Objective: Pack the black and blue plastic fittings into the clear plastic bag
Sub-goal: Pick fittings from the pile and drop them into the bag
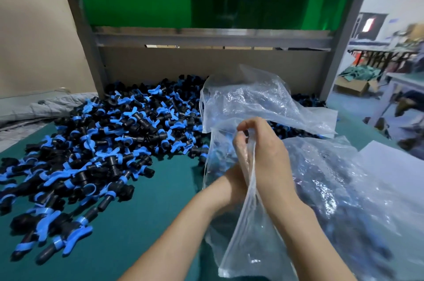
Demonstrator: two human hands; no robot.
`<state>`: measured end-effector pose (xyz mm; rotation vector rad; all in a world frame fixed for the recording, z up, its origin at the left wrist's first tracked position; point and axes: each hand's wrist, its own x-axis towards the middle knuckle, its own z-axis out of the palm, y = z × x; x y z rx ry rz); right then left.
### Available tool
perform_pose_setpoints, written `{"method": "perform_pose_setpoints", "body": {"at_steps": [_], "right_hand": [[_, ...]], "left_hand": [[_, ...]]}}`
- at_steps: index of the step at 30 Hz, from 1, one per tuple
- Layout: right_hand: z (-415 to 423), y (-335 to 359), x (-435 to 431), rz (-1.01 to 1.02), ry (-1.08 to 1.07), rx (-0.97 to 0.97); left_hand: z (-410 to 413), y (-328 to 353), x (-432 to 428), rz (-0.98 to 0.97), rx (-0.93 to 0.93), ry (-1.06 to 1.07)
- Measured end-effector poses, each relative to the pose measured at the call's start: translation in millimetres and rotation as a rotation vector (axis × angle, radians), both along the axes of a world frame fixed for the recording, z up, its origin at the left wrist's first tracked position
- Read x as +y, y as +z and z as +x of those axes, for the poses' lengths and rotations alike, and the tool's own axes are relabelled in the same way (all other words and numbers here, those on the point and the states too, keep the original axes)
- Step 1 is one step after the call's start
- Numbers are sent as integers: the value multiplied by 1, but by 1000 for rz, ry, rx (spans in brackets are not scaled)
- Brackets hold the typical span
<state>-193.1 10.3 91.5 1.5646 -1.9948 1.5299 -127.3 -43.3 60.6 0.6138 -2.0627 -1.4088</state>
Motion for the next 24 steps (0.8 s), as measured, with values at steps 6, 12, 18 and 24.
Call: {"method": "perform_pose_setpoints", "body": {"at_steps": [6,12,18,24], "right_hand": [[11,-38,-7,54,68,-105],[2,-88,-16,245,4,-230],[1,-95,-20,244,-43,-176],[-3,-98,-22,247,-41,-174]], "left_hand": [[66,-50,-39,-114,-2,424],[90,-76,-73,-491,-319,701],[64,-80,-104,-692,-613,688],[49,-75,-124,-707,-719,688]]}}
